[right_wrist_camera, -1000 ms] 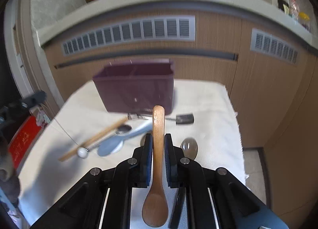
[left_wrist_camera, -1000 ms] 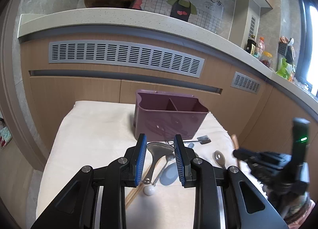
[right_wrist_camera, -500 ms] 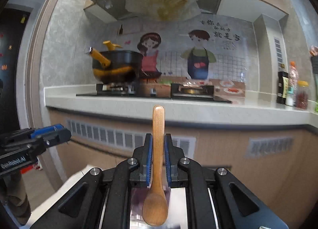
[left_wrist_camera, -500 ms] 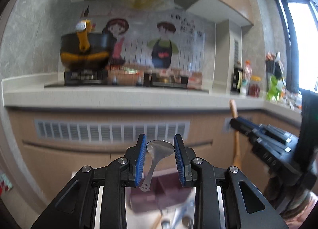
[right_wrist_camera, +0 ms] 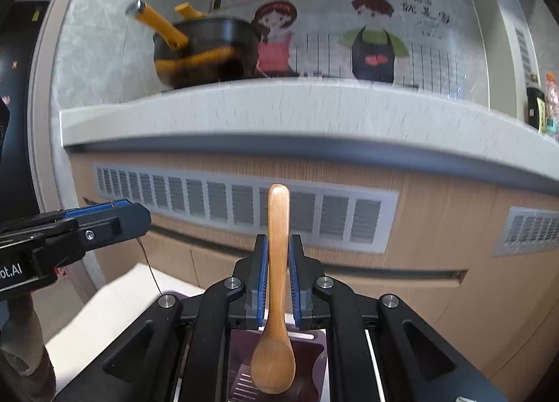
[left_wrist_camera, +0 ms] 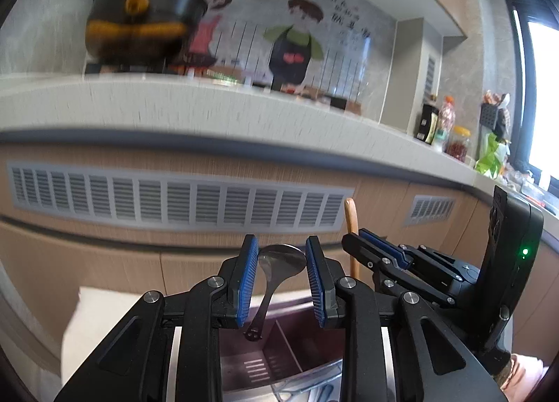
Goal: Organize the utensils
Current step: 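Lift the wooden spoon into the maroon caddy with the right gripper while the left carries the metal spoon, then grasp the brown translucent spoon by its handle with the right gripper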
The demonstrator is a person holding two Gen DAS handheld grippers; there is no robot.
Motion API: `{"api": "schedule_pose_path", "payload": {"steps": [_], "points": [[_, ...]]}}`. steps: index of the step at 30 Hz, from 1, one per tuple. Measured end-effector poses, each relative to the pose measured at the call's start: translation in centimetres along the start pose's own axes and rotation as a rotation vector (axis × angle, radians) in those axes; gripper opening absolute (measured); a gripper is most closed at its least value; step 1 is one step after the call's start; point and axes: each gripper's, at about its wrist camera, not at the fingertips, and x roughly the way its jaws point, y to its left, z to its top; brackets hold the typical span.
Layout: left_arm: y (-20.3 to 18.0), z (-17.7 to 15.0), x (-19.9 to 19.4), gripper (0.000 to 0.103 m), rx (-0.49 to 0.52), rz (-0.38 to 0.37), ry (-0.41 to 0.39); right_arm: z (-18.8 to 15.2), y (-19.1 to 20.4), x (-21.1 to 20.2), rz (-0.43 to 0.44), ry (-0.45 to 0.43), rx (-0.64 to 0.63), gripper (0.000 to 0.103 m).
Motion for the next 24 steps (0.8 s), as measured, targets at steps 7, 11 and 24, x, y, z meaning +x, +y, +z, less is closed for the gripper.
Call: {"api": "schedule_pose_path", "payload": {"steps": [7,11,24], "points": [[0.8,-1.9,2.1,0.056,-0.024,0.005,0.073,-2.1,-1.0,1.3,0.049,0.087,0.022,0.036],[0.9,-2.2,0.9,0.065,-0.032,0.028,0.058,-2.4,-1.6,-1.3,0.004,0.068,0.012,0.050],[1.0,-9.1,-4.3,0.093,-0.040,0.146,0.158,-9.0,-0.5,-9.0,-0.172,0.203,-0.108,0.102]]}}
